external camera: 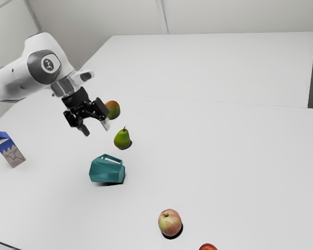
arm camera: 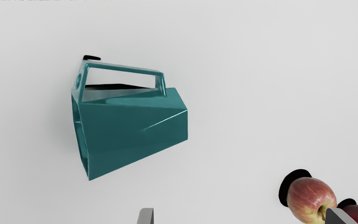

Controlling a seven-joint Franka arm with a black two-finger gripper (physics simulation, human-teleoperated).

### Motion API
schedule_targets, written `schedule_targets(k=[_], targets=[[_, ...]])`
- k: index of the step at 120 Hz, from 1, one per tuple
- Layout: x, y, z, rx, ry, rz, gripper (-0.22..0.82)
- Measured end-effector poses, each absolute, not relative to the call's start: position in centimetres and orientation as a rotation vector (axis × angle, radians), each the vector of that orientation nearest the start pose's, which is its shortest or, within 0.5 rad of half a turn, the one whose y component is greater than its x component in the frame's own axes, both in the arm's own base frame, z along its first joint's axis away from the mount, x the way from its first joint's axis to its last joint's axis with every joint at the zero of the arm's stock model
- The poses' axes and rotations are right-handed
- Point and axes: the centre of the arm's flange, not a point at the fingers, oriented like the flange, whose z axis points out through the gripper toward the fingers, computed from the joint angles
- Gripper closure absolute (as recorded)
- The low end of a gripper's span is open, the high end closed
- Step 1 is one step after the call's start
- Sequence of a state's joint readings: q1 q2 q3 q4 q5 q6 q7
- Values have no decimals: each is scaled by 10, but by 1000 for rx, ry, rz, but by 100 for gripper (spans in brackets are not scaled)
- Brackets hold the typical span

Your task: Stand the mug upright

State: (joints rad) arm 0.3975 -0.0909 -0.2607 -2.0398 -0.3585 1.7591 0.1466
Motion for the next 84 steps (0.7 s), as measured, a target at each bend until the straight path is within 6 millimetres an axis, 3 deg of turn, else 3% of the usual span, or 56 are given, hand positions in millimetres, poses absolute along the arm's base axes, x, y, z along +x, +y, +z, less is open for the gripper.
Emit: schedule_targets(k=[18,54,84], targets=[[502,54,437,-3582,-152,165,0],[479,120,370,-3758,-146,10,0],[464,169,329,-3816,-85,-57,0]])
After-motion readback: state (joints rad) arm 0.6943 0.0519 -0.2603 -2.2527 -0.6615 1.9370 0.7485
